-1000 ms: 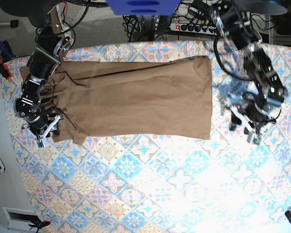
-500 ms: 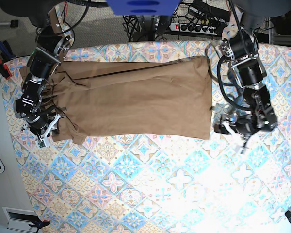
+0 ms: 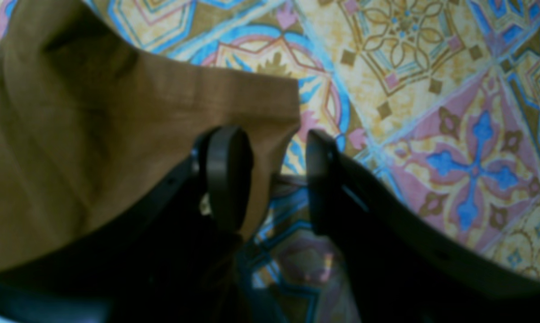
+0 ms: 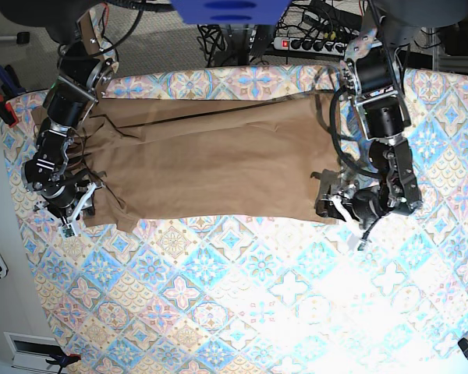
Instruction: Layout the t-shirt on the table in an organized manner, then fold the t-shirt properly
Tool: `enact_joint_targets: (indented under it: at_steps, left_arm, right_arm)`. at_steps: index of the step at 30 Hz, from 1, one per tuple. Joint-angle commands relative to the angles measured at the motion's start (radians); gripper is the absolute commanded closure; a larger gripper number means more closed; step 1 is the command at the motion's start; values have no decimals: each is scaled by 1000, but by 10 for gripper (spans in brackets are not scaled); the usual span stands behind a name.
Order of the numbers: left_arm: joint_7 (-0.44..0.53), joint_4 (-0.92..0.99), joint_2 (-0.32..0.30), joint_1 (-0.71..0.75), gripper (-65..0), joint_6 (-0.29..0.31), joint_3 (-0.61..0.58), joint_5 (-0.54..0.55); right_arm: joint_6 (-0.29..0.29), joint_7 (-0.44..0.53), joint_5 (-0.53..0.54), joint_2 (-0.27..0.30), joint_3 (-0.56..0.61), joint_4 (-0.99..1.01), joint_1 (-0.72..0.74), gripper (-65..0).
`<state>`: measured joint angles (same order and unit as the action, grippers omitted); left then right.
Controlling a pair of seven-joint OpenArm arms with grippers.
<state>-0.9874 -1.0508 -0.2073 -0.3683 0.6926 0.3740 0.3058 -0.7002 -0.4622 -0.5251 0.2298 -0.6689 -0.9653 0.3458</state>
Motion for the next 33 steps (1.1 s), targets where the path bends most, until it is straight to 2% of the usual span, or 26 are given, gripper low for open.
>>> enact_joint_targets:
  at_steps: [1, 9, 12, 16, 20, 26, 32, 33]
  left_arm:
    - [-8, -9, 4, -7, -288, 6, -2, 8]
    - [-3, -9, 30, 10, 0, 6, -123, 3]
    - [-3, -9, 30, 12, 0, 6, -131, 3]
    - [-3, -13, 24, 12, 0, 6, -129, 5]
    - [-3, -16, 16, 12, 0, 6, -129, 5]
    - [-8, -16, -19, 13, 0, 6, -128, 6]
    - [-3, -16, -28, 32, 0, 6, -128, 8]
    - [-3, -16, -28, 32, 0, 6, -128, 8]
  right_arm:
    - [2, -28, -34, 15, -2, -10, 11, -220]
    - [2, -28, -34, 15, -2, -11, 11, -219]
    - [2, -28, -30, 15, -2, -57, 11, -190]
    - [2, -36, -34, 0, -2, -165, 9, -3]
    - [2, -37, -45, -37, -4, -237, 3, 0]
    - [2, -50, -132, -71, -4, -272, -14, 0]
    - [2, -53, -129, -71, -4, -272, -9, 0]
    - [2, -53, -126, -71, -5, -272, -9, -22]
